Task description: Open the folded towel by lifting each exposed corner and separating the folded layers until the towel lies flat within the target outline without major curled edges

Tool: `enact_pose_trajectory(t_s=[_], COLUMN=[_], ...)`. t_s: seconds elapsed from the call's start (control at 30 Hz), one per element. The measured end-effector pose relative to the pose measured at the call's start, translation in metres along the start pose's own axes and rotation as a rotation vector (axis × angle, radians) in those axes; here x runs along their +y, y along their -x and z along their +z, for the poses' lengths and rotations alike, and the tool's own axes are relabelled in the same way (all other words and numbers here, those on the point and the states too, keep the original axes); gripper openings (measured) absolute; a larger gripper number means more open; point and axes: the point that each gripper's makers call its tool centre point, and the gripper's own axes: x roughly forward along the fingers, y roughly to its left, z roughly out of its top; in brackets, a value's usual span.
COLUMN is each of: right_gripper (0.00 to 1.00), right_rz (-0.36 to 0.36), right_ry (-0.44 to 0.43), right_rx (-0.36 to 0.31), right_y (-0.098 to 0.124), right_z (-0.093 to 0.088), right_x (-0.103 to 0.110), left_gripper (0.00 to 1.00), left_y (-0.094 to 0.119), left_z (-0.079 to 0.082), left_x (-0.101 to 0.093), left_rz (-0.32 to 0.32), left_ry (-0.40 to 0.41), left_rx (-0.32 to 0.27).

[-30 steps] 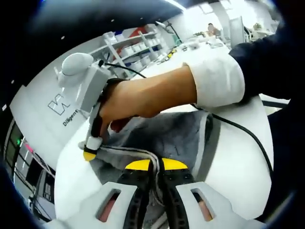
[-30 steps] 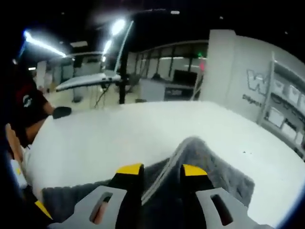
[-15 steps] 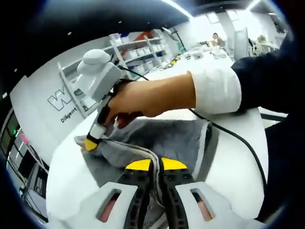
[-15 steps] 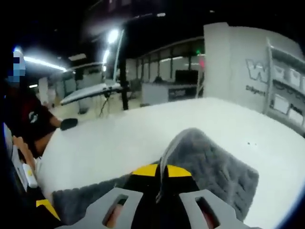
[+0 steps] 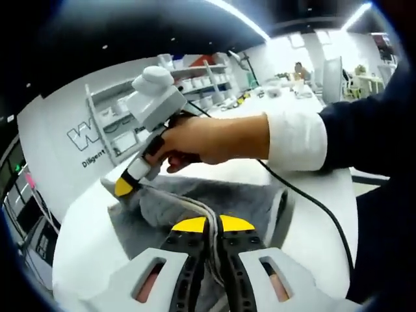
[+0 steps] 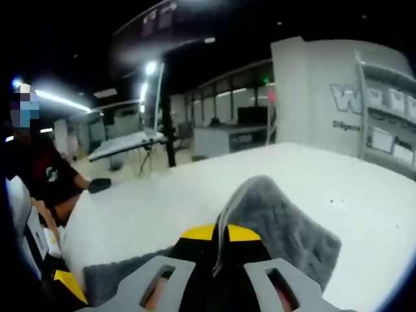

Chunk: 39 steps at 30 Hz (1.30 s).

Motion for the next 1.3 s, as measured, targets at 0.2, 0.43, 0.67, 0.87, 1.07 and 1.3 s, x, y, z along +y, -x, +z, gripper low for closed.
enact_pose_trajectory(t_s=[0.2,0.43,0.67,0.87,1.07,1.3], right_gripper=[0.0,0.0,0.0,0.0,0.0,0.0], right_rz=[0.015,0.01,-0.001,-0.008,-0.019,-0.028], right_ry=[0.027,0.056,0.085,0.075,0.086,0.122], right_rx=[-0.033,-0.072,-0.079,-0.092,-0.11,-0.134], right_y=[0.011,0.024,0.031,0.039,0.047,0.06], right_z=[0.005,0.014,0.018,0.021,0.025,0.026], right_x=[-0.002,-0.008,-0.01,-0.019,-0.024,-0.036], left_gripper=[0.05,0.05,0.05,0.05,0.05,0.05], left_y=[0.001,-0.001,-0.003,-0.006,-0.012,-0.02], left_z=[0.016,0.024,0.032,0.042,0.053,0.063], left_x=[0.0,0.002,0.001,0.002,-0.001,-0.007], left_rz=[-0.026,-0.05,-0.06,-0.062,-0.069,-0.089], left_ry=[0.044,0.094,0.12,0.135,0.136,0.156], left_rx=[-0.092,-0.138,-0.166,-0.187,-0.201,-0.217])
